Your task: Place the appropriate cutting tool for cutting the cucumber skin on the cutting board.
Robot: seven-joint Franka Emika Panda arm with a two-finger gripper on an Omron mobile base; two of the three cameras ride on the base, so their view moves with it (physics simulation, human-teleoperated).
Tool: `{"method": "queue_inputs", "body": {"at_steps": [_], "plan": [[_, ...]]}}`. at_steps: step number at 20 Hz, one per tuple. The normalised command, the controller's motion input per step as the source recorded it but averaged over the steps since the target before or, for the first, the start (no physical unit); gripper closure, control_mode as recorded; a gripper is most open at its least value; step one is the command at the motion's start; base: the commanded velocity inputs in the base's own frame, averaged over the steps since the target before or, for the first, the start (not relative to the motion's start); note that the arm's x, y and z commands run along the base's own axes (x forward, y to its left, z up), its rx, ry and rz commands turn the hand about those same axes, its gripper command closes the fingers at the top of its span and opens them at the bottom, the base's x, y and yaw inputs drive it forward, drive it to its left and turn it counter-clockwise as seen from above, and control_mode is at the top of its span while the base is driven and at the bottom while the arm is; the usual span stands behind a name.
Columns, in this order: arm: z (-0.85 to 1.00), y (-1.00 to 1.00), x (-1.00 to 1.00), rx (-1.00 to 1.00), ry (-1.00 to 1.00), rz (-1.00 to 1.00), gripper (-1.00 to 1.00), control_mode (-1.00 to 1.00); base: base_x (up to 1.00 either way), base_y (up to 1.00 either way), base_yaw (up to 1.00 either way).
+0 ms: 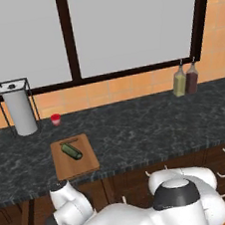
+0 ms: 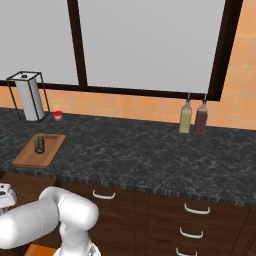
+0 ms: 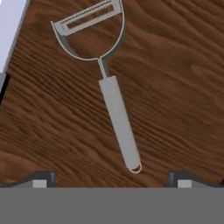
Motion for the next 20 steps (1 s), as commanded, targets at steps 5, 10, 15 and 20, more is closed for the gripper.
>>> {"method": "queue_inputs", "body": {"at_steps": [5, 10, 15, 20], "plan": [[-0.52, 0.10, 0.37, 0.00, 0.05, 0.13, -1.00, -1.00, 0.00, 0.00, 0.00], [-0.54, 0.14, 0.16, 0.00, 0.03, 0.10, -1.00, -1.00, 0.00, 0.00, 0.00], [-0.48, 0.02, 0.01, 0.00, 0.01, 0.06, 1.00, -1.00, 0.00, 0.00, 0.00], [-0.12, -0.06, -0.19, 0.00, 0.00, 0.00, 1.00, -1.00, 0.00, 0.00, 0.00]]}}
